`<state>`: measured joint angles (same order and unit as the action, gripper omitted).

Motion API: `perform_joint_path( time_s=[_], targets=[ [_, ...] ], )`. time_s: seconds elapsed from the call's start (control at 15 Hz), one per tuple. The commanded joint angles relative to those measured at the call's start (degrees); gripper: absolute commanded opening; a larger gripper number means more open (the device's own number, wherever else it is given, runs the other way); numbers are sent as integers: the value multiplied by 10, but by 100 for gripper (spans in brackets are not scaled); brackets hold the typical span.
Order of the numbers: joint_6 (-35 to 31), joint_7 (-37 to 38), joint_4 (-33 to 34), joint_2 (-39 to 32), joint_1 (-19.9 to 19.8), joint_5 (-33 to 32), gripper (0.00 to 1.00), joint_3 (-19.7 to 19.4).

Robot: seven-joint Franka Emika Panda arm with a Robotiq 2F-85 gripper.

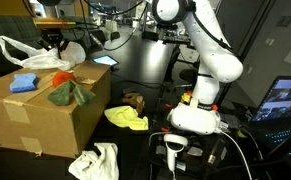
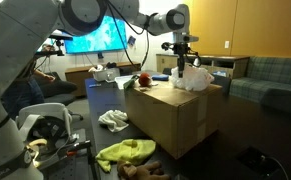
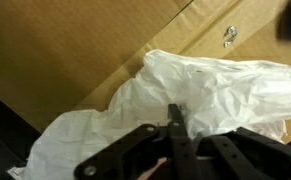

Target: Take all the object from the box and put them on the table and put the objects from the table to the top of the box

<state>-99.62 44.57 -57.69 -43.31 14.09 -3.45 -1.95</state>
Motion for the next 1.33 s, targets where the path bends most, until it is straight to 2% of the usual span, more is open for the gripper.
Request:
perform_joint_path(
  time_s=[0.0,0.47,0.73,1.27],
  targets=[
    [28,22,14,13,27,-34,11,-12],
    [41,52,25,36,96,-132,9,-20],
    [37,45,35,36,127,-189,10,-25],
    [-16,67,35,38,158,-307,10,-47]
  ],
)
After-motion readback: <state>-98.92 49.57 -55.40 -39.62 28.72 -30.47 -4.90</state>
